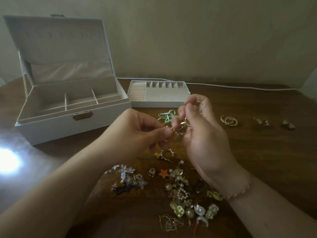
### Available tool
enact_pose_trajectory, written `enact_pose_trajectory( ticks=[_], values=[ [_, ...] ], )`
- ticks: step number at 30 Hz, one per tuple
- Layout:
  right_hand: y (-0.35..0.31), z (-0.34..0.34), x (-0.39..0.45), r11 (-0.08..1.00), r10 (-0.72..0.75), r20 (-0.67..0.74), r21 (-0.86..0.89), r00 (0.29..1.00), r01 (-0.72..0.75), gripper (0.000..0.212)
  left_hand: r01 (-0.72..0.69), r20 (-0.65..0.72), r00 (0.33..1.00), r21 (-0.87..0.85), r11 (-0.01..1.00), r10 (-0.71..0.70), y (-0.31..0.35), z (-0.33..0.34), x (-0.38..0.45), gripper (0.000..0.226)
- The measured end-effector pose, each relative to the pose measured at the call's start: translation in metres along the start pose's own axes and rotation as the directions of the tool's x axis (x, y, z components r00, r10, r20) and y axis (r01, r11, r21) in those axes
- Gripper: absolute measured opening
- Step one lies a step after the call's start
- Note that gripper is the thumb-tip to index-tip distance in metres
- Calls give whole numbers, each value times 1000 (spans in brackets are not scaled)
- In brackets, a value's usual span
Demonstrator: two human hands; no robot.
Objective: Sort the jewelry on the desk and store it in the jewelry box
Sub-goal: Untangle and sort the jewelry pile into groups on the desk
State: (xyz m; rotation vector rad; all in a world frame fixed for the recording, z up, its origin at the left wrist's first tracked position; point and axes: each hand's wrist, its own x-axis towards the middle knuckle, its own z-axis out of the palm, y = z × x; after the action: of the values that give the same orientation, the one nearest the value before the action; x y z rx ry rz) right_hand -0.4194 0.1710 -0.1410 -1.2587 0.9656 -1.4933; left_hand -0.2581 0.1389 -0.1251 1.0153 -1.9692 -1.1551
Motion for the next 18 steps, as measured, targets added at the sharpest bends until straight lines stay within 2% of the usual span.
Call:
enact_pose_trajectory(
  ticks=[2, 3, 5, 8, 10, 11, 12, 14, 16, 17, 18],
  values=[
    [-2, 3, -2, 998, 21, 14, -60, 1000, -20, 8, -30, -63, 998, -48, 998, 27, -1, 4, 0, 24],
    [-5, 5, -3, 998, 47, 26, -34, 999, -46, 8, -48, -92, 995, -65, 997, 42, -1, 6, 0, 23],
    [-9, 8, -2, 993, 96, -8, 68, 995, -96, 9, -73, -117, 991, -67, 995, 64, -1, 11, 0, 24],
    [-23, -13, 11, 923, 223, -201, 358, 954, -141, 16, -82, -150, 986, -67, 994, 71, -2, 15, -2, 19],
    [-42, -47, 21, 773, 349, -238, 619, 906, -135, 23, -114, -177, 976, 89, 989, 128, -6, 19, -4, 13],
    [-52, -69, 24, 710, 376, -245, 695, 894, -109, 28, -141, -173, 969, 191, 971, 175, -8, 21, -5, 9],
    [-62, -94, 27, 692, 373, -278, 719, 885, -66, 34, -168, -151, 965, 267, 949, 214, -10, 22, -5, 7],
    [-77, -145, 31, 781, 300, -428, 623, 853, 38, 47, -242, -37, 960, 394, 887, 278, -15, 22, -4, 13],
    [-85, -201, 37, 931, 173, -614, 358, 770, 76, 58, -311, 106, 948, 500, 808, 299, -22, 21, 1, 25],
    [-86, -229, 39, 984, 106, -702, 176, 704, 27, 59, -311, 144, 950, 516, 798, 277, -24, 19, 3, 32],
    [-86, -253, 40, 996, 21, -766, -42, 642, -83, 57, -300, 164, 954, 504, 810, 251, -26, 17, 4, 38]
  ],
)
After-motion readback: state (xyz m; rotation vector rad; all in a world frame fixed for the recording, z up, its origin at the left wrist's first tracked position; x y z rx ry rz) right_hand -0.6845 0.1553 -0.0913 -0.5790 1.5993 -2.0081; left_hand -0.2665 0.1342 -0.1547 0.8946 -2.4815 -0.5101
